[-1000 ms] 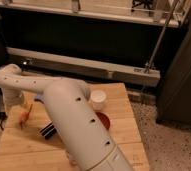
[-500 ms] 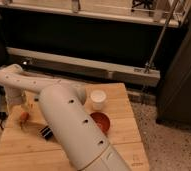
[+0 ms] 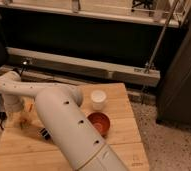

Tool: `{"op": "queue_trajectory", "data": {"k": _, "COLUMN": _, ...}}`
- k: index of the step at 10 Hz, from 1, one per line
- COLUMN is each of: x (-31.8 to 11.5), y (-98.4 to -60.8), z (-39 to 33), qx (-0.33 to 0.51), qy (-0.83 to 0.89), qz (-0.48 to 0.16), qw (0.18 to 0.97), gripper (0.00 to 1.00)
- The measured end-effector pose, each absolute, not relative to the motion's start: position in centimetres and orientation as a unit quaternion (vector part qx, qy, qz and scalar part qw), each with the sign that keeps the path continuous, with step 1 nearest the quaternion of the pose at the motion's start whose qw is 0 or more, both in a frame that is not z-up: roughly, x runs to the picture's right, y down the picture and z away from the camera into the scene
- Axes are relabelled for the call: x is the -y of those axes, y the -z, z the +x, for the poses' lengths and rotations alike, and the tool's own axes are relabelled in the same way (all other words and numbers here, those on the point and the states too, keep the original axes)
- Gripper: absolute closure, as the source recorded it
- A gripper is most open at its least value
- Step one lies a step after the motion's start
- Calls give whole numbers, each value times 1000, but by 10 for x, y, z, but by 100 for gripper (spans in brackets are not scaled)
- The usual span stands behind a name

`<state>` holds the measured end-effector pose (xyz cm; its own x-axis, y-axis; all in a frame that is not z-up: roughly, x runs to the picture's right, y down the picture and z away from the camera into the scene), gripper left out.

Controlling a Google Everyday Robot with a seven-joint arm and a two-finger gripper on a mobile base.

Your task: Place the pepper on the white sponge

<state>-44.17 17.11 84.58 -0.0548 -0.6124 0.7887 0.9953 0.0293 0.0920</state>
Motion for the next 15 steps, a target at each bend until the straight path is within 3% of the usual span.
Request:
{"op": "queue_trajectory", "data": {"k": 3, "x": -171, "y": -856, "z": -432, "qx": 319, "qy": 618, "qz": -292, "qw": 657, "gripper": 37}}
{"op": "queue_trajectory", "data": {"k": 8, "x": -151, "y": -869, "z": -435, "qx": 305, "qy": 600, "qz": -259, "qw": 693, "gripper": 86}}
{"op": "queue_trajectory", "data": {"k": 10, "x": -154, "y": -871, "z": -437, "qx": 304, "qy": 608, "qz": -262, "qw": 685, "gripper": 100}}
{"op": "queue_trajectory", "data": {"k": 15, "x": -101, "y": -849, "z": -414, "qx": 256, "qy": 628, "qz": -236, "qw": 696, "gripper": 100}}
